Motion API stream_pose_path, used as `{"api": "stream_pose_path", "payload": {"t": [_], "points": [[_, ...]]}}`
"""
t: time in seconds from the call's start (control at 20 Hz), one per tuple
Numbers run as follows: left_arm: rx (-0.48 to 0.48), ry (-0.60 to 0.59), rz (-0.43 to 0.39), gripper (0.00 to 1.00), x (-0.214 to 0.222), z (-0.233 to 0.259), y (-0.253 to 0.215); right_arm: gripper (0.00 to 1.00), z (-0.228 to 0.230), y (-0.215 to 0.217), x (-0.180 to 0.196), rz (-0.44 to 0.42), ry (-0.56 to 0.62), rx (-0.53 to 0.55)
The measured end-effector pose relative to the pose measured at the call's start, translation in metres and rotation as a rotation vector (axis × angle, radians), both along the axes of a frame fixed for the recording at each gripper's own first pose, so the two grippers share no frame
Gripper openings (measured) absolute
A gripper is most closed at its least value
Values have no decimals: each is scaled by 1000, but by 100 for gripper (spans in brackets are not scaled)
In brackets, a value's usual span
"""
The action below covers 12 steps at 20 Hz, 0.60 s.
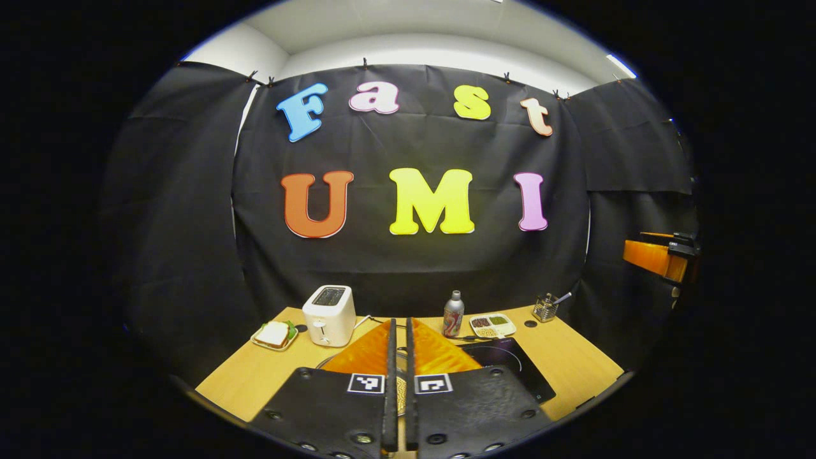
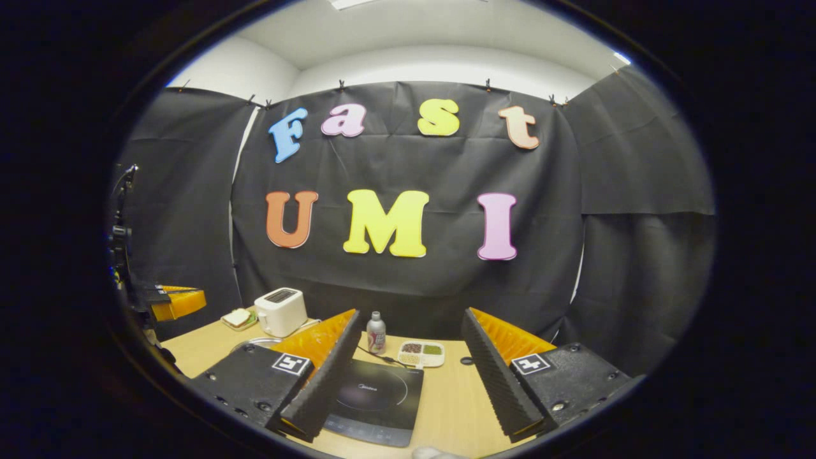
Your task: First push the handle of the pot to place it horizontally, then grasp the pot with both hands and set it on the induction cooktop.
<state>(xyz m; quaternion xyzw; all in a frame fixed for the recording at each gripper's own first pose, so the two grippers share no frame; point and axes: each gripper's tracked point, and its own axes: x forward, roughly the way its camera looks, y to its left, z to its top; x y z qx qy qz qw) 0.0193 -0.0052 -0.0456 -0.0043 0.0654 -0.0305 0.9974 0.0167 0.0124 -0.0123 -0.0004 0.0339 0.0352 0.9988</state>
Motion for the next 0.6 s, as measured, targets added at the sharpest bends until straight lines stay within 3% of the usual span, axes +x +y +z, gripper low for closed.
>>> {"api": "stream_pose_path", "payload": {"t": [0.25,0.6], "points": [[-21,232,-59,0,8,-78,-8,97,-11,-15,-9,-42,27,-15],[-45,646,-101,0,-11,-213,-2,97,-43,-37,-27,-121,110,4]]}}
